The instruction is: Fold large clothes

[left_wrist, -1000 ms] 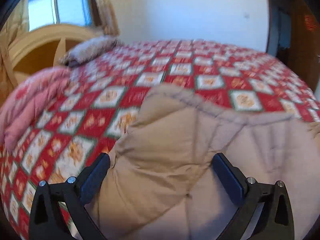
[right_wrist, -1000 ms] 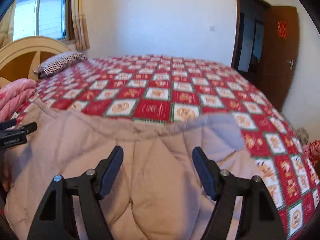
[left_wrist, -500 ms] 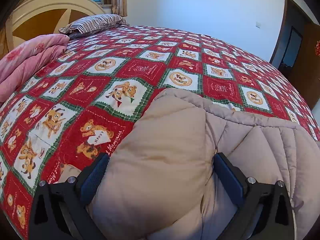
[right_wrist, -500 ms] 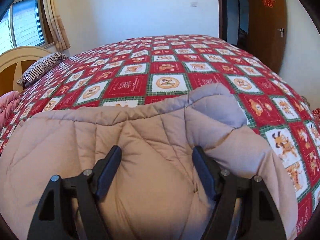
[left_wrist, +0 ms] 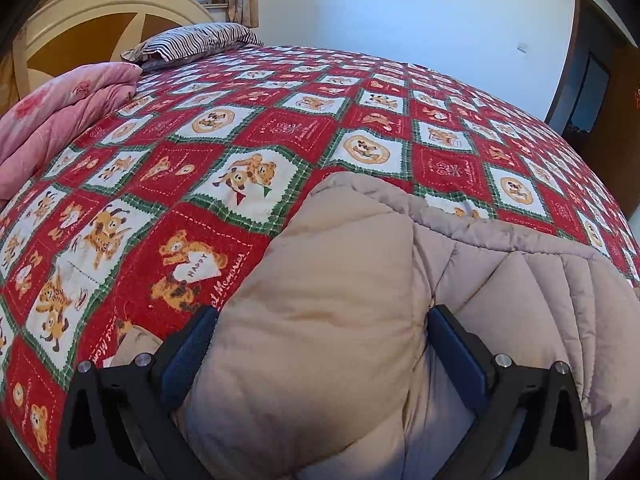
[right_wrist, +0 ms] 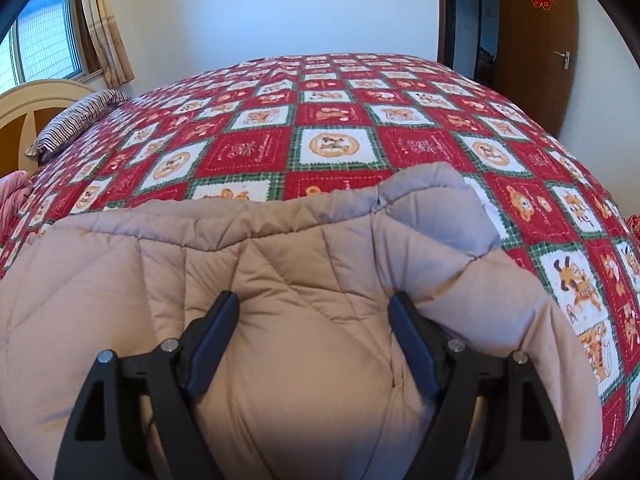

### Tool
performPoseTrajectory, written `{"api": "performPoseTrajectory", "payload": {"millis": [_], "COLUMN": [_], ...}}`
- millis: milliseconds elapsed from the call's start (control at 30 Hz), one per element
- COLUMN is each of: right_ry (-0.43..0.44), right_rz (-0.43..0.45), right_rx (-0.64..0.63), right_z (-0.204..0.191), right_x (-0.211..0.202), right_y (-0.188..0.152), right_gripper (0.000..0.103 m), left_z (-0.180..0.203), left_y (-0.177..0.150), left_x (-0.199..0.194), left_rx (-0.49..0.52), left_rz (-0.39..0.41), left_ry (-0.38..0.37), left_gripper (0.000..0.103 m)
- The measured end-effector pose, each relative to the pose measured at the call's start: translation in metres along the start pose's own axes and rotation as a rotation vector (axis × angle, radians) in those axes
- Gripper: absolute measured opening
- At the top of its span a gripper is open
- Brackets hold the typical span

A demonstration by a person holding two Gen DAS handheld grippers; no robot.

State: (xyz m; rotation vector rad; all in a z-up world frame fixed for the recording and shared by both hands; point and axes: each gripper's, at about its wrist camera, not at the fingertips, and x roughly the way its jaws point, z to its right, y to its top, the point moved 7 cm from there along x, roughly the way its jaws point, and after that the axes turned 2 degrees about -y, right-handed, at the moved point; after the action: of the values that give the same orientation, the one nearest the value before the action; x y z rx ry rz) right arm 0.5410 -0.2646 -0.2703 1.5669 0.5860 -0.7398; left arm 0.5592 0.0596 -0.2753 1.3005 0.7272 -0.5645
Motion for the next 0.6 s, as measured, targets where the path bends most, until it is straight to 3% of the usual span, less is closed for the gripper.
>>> {"api": "performPoseTrajectory", "payload": {"millis": [400,533,600], "right_ry": [-0.028,-0.084,-0.141], "right_rz": [-0.014,-0.026,-0.038], "right_rx": [-0.025,-0.063,-0.096], "right_z": [-0.002,-0.006,-0.008], "right_x": [0.005,0.004,-0.005], "right_y": [0.001,0.002,0.007], "right_gripper": [0.081,0.082,0.082], "left_z": [0.001,0.000,0.004], "left_y": [0.000,0.007,0.016], "left_x": [0.001,-0.010,-0.030], "left_rx": [0.006,-0.012,-0.040], "left_rz": [-0.009,-0.071,-0.042], "left_ry": [0.018,0.053,0.041], "left_gripper": [0.102,0.102,0.102]}}
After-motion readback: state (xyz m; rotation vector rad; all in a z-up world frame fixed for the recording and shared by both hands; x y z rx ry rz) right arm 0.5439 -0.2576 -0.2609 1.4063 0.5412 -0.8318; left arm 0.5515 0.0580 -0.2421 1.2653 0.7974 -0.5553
